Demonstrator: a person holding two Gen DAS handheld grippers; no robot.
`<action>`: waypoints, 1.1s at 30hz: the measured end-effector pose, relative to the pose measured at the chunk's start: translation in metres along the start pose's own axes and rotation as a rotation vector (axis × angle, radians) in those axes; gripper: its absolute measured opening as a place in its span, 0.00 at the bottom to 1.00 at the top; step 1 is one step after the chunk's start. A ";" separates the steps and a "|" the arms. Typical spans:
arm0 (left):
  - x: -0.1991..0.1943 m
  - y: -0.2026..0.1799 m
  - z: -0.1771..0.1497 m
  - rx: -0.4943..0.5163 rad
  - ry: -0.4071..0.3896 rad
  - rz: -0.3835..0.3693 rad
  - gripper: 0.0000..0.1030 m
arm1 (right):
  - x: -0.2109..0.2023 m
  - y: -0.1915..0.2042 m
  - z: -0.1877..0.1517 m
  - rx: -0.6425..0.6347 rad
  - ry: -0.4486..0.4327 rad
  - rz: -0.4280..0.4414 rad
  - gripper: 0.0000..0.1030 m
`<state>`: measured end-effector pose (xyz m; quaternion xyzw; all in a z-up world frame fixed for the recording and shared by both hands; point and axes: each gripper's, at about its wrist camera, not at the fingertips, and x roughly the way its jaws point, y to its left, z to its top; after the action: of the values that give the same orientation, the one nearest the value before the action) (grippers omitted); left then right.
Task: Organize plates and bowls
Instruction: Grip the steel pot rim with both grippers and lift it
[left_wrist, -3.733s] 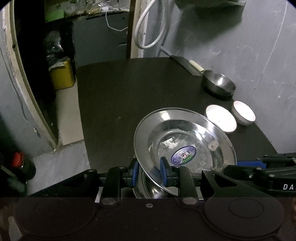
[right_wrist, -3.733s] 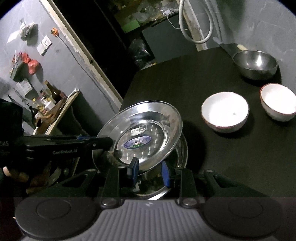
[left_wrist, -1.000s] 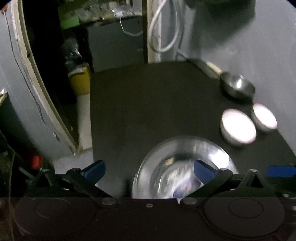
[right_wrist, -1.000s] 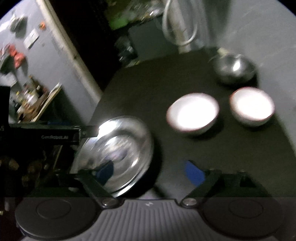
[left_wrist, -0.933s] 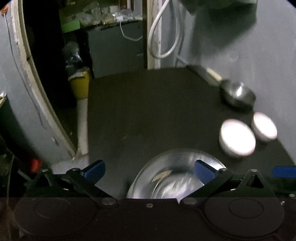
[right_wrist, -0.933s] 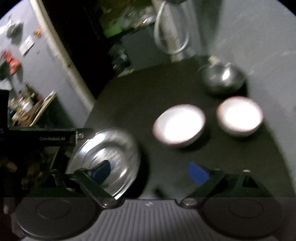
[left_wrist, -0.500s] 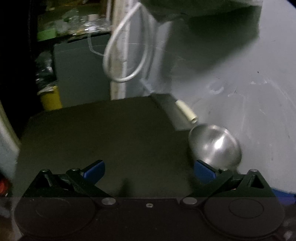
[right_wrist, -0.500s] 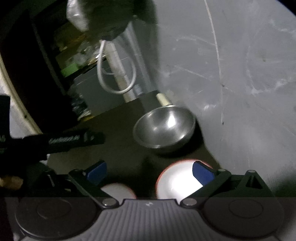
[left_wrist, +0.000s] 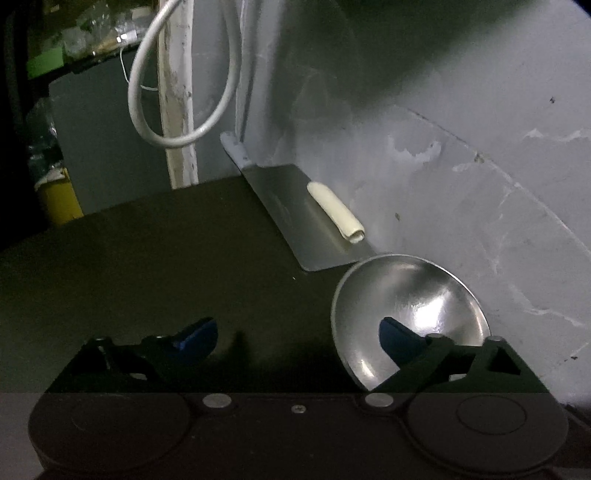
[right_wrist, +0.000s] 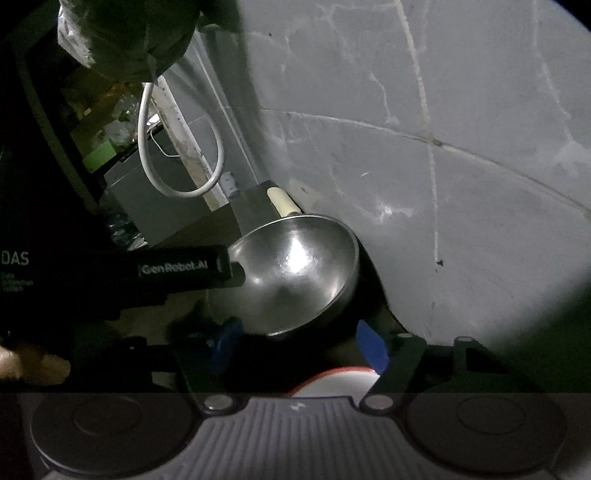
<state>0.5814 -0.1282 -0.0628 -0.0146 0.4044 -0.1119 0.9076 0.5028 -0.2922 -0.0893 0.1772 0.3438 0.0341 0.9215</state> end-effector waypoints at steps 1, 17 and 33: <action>0.002 0.000 0.000 0.000 0.008 -0.004 0.80 | 0.000 0.000 0.001 0.002 -0.003 0.003 0.70; -0.016 -0.008 -0.019 0.066 0.005 -0.031 0.19 | -0.009 0.002 0.001 -0.029 -0.027 0.072 0.42; -0.153 0.002 -0.041 0.057 -0.158 -0.044 0.19 | -0.122 0.038 -0.008 -0.153 -0.110 0.194 0.42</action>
<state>0.4525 -0.0907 0.0218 -0.0066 0.3277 -0.1416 0.9341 0.4070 -0.2768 -0.0057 0.1403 0.2706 0.1394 0.9421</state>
